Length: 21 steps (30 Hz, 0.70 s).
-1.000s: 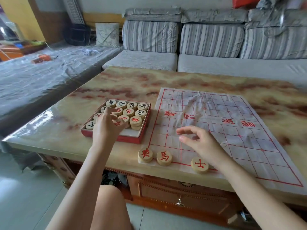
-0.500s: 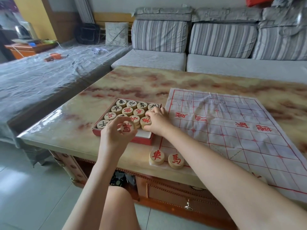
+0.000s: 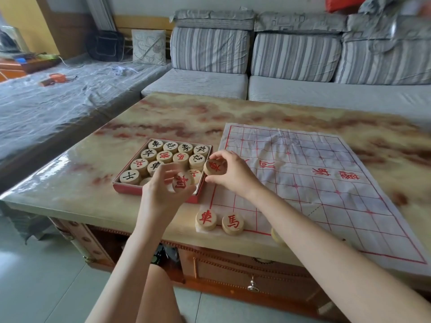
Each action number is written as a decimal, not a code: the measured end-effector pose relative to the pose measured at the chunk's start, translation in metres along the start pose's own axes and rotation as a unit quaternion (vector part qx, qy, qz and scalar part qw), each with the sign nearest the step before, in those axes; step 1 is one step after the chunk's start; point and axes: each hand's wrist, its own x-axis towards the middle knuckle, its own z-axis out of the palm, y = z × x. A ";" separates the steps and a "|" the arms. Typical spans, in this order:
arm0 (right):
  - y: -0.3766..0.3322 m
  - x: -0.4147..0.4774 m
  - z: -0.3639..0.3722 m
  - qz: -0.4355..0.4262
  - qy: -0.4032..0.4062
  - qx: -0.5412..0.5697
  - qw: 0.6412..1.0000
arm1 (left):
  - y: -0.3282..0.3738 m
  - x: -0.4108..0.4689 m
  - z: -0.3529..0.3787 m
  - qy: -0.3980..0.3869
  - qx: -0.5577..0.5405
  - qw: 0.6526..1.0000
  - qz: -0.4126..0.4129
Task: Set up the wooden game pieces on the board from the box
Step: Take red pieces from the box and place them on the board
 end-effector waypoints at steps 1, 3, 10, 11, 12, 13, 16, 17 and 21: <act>0.004 -0.012 -0.014 0.005 0.005 0.007 1.000 | 0.004 -0.002 0.005 -0.010 -0.002 1.000 0.006; 0.015 -0.041 -0.043 0.017 0.018 0.021 0.999 | 0.012 -0.006 0.017 -0.025 -0.009 0.999 0.025; 0.073 -0.143 -0.132 0.100 0.079 -0.002 0.992 | 0.058 -0.035 0.067 -0.110 -0.029 0.992 0.061; 0.083 -0.155 -0.146 0.118 0.092 -0.006 0.989 | 0.065 -0.040 0.075 -0.129 -0.027 0.989 0.066; 0.093 -0.168 -0.159 0.135 0.106 -0.012 0.985 | 0.073 -0.046 0.083 -0.149 -0.023 0.986 0.072; 0.102 -0.180 -0.171 0.152 0.118 -0.018 0.981 | 0.080 -0.052 0.091 -0.169 -0.016 0.982 0.078; 0.125 -0.217 -0.204 0.192 0.147 -0.039 0.969 | 0.102 -0.069 0.117 -0.229 -0.003 0.970 0.086; 0.132 -0.228 -0.212 0.203 0.153 -0.047 0.966 | 0.109 -0.074 0.127 -0.245 -0.002 0.965 0.090; 0.154 -0.258 -0.230 0.234 0.158 -0.061 0.957 | 0.132 -0.093 0.167 -0.288 0.014 0.949 0.124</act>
